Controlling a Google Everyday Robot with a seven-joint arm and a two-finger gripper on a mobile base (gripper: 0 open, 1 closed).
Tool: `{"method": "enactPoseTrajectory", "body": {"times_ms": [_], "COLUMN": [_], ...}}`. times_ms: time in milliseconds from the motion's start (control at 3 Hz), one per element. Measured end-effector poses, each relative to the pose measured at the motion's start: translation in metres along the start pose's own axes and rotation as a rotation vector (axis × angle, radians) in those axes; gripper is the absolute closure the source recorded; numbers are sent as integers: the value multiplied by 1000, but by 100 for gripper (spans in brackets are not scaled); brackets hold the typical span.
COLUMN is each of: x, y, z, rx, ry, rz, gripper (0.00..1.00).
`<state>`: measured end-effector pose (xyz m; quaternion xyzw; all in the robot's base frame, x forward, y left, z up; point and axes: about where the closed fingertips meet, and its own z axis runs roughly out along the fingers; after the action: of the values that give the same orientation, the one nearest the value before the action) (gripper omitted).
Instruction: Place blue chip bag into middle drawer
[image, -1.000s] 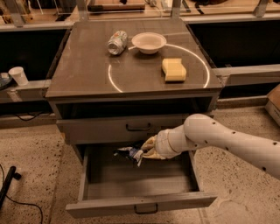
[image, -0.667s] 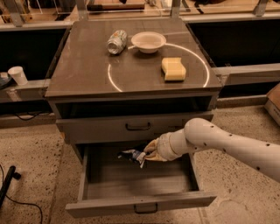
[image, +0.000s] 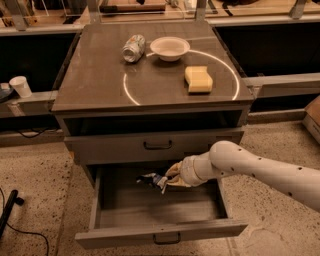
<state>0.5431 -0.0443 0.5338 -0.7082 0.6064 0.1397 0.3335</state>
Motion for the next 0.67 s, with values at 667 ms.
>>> {"method": "enactPoseTrajectory", "body": {"times_ms": [667], "x": [0], "y": [0], "z": [0], "rx": [0], "ry": [0], "rz": [0], "gripper": [27]}}
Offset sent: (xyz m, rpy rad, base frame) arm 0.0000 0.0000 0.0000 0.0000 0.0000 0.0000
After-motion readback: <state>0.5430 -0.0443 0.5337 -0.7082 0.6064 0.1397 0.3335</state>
